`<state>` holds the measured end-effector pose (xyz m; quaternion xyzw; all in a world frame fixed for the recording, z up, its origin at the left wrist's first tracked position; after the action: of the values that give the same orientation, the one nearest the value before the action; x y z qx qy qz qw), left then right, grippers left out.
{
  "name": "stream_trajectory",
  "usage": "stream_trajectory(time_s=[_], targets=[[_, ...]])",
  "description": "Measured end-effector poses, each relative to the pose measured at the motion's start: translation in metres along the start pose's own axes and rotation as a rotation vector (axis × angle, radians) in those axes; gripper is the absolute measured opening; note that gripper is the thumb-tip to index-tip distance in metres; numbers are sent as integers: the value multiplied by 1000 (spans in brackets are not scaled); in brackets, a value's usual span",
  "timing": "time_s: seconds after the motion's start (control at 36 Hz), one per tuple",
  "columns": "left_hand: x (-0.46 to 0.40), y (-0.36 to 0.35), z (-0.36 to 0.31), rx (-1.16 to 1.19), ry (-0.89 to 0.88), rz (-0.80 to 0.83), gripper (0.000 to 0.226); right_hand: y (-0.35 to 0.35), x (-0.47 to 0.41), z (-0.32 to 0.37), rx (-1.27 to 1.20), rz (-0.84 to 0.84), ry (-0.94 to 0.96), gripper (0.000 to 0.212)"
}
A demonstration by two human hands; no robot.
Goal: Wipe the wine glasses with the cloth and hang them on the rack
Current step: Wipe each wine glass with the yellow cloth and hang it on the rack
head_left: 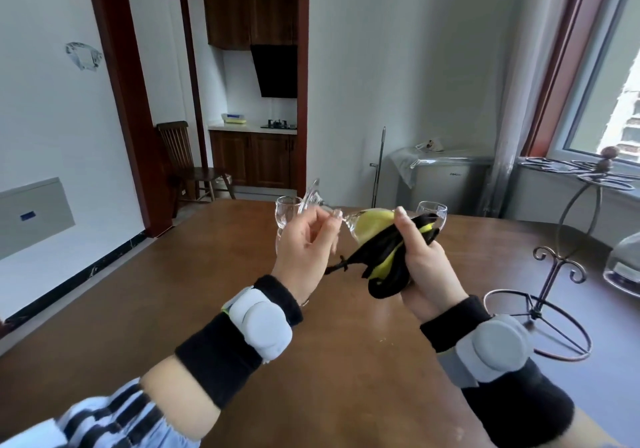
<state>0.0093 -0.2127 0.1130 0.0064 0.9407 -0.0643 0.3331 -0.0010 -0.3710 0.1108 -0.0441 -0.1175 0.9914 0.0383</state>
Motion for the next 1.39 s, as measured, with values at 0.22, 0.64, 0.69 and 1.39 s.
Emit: stream_trajectory(time_s=[0.22,0.64,0.69,1.39], targets=[[-8,-28,24,614,446,-63,66,-15,1,9,-178,207,-211,58],[-17,-37,18,939,690,-219,43,-16,3,-13,1170,151,1001,42],[-14,-36,18,896,742,-216,44,-8,-7,-19,1335,113,1171,45],[-5,-32,-11,815,563,-71,30,-32,6,8,84,245,207,28]])
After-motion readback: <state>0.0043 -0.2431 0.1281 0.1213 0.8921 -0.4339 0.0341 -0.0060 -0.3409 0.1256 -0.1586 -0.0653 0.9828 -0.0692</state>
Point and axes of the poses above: each hand's wrist, its own x-axis away from the middle knuckle, its own y-axis out of the back of the hand, z = x × y, the point moved 2 cm from there along -x, towards the middle knuckle, and after that the axes turned 13 degrees about x, right-handed, at the moved point
